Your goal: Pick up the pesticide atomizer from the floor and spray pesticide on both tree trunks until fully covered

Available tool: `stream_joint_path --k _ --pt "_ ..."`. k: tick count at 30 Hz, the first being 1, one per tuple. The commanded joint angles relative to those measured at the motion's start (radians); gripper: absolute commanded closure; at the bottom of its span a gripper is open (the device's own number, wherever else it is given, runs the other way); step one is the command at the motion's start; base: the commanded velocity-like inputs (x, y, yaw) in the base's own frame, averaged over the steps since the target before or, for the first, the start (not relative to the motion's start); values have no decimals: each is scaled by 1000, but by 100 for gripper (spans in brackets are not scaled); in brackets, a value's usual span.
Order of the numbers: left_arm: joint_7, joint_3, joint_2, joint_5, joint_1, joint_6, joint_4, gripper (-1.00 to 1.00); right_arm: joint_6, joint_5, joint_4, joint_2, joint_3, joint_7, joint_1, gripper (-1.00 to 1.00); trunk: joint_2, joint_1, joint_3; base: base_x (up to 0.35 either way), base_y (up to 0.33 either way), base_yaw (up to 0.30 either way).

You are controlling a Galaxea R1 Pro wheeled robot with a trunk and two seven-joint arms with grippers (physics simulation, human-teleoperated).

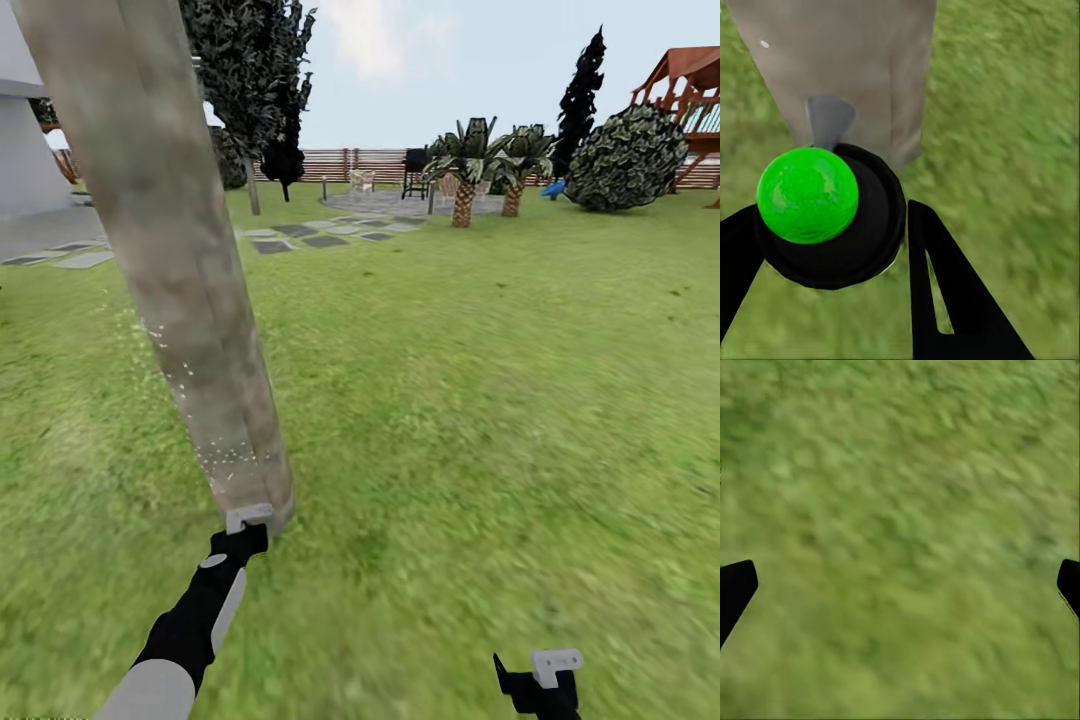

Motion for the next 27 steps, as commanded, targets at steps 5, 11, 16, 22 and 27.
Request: stream_joint_path --k 5,11,16,22,27 --pt "0 1 0 1 0 -30 16 100 0 0 0 0 0 0 0 -100 0 0 0 50 -260 277" --pt "103 -1 -2 -1 0 -31 16 100 0 0 0 0 0 0 0 -100 0 0 0 1 -271 278" --pt "127 -2 -3 0 0 -31 16 100 0 0 0 0 0 0 0 -100 0 0 0 0 -271 208" --pt "128 -2 -4 1 -1 -31 17 100 0 0 0 0 0 0 0 -100 0 0 0 0 -271 12" --pt "127 -2 -5 1 0 -31 18 100 0 0 0 0 0 0 0 -100 0 0 0 0 -271 180"
